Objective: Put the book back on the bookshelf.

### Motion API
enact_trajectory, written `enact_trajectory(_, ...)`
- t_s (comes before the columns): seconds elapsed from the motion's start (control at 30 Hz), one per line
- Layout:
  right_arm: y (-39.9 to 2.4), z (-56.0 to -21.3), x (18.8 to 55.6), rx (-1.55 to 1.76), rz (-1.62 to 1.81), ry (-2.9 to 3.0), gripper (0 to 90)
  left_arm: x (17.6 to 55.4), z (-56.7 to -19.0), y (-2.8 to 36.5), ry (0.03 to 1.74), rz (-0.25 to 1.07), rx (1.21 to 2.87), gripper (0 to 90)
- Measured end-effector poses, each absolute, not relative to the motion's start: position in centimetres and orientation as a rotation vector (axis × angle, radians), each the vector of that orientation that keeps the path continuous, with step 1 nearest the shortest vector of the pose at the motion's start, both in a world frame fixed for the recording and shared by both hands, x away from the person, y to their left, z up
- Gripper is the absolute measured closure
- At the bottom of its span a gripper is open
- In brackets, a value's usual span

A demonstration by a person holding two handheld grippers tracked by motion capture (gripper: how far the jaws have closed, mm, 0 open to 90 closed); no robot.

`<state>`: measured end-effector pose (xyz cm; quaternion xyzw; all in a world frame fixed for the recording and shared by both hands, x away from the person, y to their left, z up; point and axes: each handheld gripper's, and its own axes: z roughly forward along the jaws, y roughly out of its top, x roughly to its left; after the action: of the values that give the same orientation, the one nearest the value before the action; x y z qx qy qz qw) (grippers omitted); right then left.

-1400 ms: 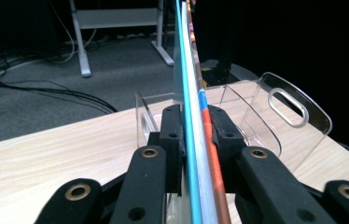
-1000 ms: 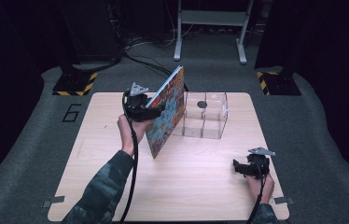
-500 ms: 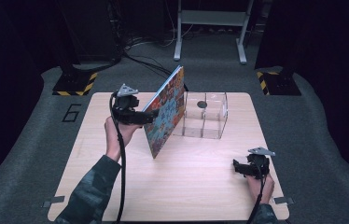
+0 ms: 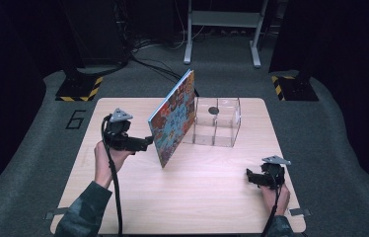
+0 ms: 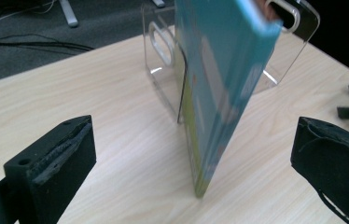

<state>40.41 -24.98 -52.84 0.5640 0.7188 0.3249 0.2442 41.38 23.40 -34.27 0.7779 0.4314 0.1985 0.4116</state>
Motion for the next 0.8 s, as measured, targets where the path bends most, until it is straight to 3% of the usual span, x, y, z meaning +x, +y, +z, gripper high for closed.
enact_trajectory(0.33, -25.0, -52.8, 40.4, 1.536, 0.889, 1.965, 11.3, 39.5, -39.1, 25.4, 1.156, 0.479, 1.975, 0.0)
enact_trajectory(0.8, -24.9, -52.9, 40.5, 1.532, 0.892, 1.965, 11.5, 37.6, -50.9, 26.8, 1.308, 0.431, 2.065, 0.0)
